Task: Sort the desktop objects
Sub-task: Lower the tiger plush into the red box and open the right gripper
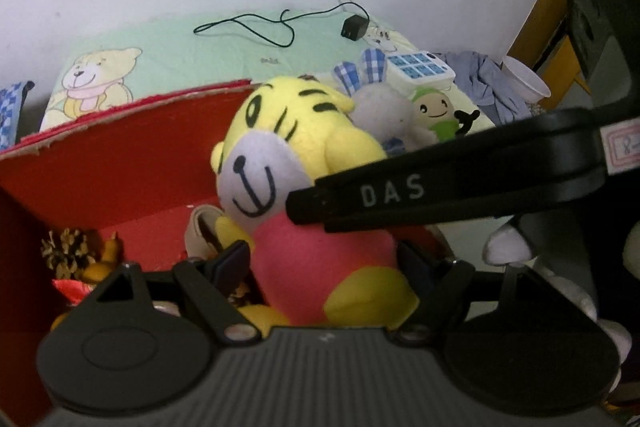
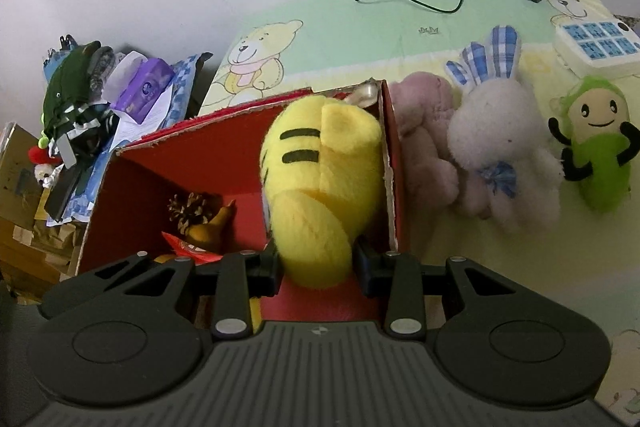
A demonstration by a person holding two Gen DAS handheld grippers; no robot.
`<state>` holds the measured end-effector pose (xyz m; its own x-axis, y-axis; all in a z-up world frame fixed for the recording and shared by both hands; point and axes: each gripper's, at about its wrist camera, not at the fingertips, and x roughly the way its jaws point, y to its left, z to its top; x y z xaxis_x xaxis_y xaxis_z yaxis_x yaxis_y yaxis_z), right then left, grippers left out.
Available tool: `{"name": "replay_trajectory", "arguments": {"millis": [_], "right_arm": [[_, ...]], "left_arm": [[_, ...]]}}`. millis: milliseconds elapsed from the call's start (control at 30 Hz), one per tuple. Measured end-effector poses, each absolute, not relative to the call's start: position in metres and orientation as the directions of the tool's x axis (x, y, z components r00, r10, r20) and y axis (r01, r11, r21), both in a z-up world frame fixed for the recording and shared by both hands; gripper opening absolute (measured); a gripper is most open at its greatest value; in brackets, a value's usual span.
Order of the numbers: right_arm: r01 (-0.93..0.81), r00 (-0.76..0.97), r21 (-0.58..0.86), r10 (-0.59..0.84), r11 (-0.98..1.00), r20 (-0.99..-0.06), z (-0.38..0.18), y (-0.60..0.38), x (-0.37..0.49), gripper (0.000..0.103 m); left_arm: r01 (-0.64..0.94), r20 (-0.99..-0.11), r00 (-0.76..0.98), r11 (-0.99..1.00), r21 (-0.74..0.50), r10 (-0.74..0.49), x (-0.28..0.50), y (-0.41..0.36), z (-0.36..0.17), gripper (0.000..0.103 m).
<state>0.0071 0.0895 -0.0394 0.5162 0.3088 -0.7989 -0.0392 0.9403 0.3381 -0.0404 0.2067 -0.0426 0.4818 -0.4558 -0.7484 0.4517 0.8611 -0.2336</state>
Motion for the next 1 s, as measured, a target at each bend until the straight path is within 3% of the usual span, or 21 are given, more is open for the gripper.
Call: {"name": "replay_trajectory", "arguments": {"millis": [600, 733, 833, 933, 1000], "right_arm": [[-0.031, 0.568, 0.426, 0.366, 0.904, -0.737, -0.039, 0.079, 0.0, 0.04], [-0.036, 0.596, 0.435, 0.369, 0.9, -0.713, -0.033, 0.075, -0.006, 0.051], [-0.046, 0.649, 0.425, 0.351, 0.904, -0.675, -0.023, 0.067, -0.011, 0.051], [-0.053, 0.674, 0.415, 0.339, 0.908, -0.656, -0.019, 0.062, -0.013, 0.047], [-0.054, 0.667, 0.431, 0.354, 0.901, -0.656, -0.023, 0.058, -0.012, 0.036]], "left_arm": [[0.454, -0.77, 0.436, 0.853, -0.258, -0.466, -0.029, 0.201, -0.044, 0.09], [0.45, -0.776, 0.449, 0.862, -0.232, -0.443, -0.027, 0.2, -0.044, 0.092], [0.445, -0.785, 0.433, 0.862, -0.241, -0.443, -0.024, 0.2, -0.047, 0.09], [0.443, -0.79, 0.432, 0.865, -0.235, -0.435, -0.023, 0.198, -0.046, 0.089], [0.446, -0.792, 0.435, 0.867, -0.224, -0.428, -0.024, 0.196, -0.044, 0.088]]}}
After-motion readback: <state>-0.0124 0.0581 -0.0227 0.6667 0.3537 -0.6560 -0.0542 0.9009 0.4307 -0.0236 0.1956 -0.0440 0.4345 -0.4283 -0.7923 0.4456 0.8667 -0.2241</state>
